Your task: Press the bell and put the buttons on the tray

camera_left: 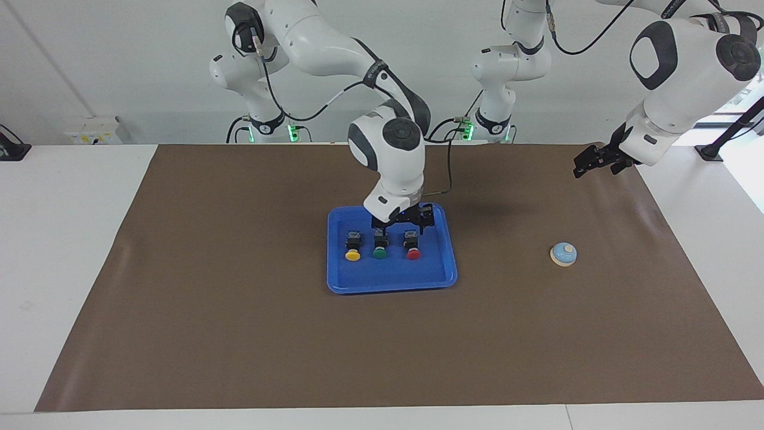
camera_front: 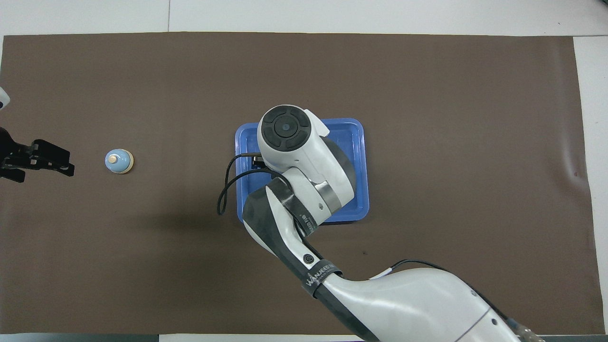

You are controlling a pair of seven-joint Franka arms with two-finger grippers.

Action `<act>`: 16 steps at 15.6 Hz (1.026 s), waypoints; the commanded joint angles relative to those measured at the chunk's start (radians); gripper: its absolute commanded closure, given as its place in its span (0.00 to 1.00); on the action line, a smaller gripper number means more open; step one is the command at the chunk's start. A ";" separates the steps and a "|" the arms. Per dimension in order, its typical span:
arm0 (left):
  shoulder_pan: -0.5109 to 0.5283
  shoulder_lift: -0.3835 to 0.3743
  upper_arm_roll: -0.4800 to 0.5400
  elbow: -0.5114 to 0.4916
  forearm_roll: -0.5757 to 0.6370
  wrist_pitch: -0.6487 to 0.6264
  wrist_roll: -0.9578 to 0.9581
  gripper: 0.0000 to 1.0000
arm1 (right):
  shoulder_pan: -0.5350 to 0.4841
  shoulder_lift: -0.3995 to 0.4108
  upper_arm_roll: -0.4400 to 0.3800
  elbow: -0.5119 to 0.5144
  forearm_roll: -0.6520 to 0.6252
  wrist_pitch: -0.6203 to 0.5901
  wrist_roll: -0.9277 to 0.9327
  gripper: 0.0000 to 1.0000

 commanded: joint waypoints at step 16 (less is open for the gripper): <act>-0.004 -0.028 0.003 -0.028 0.001 0.007 0.004 0.00 | -0.521 -0.498 0.010 -0.358 -0.075 -0.182 -0.670 0.00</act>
